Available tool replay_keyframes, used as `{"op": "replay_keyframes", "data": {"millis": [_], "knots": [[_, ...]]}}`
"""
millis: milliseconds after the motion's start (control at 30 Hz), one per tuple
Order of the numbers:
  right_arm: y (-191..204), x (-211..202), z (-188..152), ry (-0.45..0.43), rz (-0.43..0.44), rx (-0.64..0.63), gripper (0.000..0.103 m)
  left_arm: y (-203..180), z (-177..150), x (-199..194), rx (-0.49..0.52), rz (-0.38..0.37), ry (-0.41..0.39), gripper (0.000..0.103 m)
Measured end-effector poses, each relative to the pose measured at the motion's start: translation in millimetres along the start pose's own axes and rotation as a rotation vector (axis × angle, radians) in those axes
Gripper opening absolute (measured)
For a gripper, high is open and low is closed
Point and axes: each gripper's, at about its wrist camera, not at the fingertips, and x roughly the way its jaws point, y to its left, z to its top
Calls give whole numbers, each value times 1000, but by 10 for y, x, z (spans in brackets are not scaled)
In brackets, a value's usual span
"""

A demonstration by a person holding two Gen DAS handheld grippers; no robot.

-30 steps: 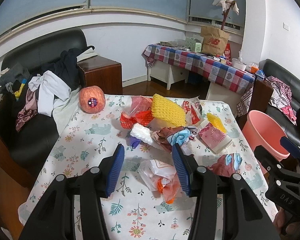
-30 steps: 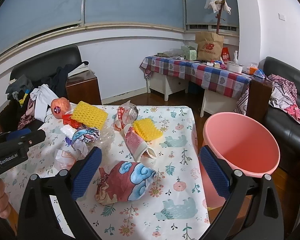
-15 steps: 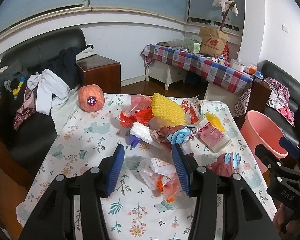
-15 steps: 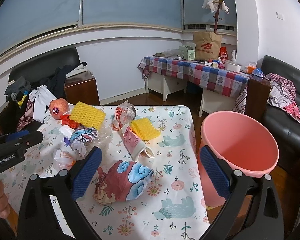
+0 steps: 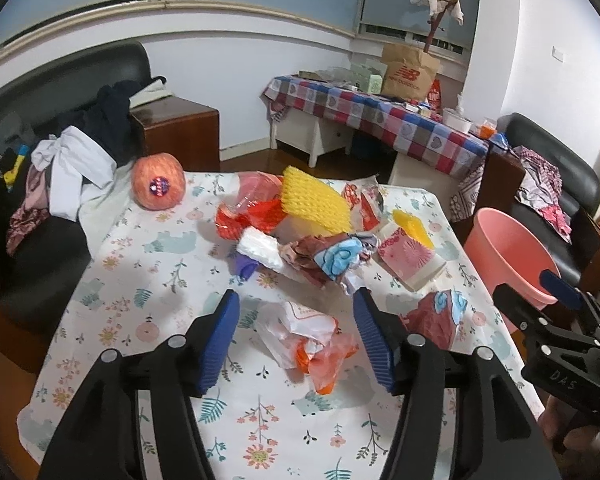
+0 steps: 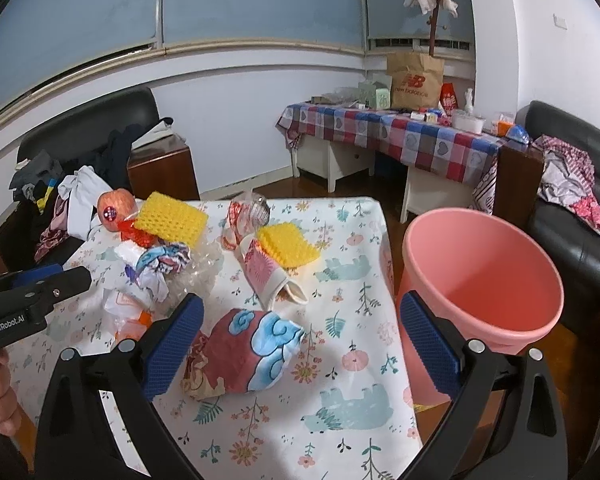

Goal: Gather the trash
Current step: 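Grasp the red-and-blue printed wrapper with the left gripper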

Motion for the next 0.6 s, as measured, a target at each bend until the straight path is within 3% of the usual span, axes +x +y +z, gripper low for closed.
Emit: {"op": "replay_keyframes", "data": {"millis": [600], "knots": [[-49, 272, -106, 97, 58, 28, 100, -126, 244, 418, 22, -43, 87, 59]]}}
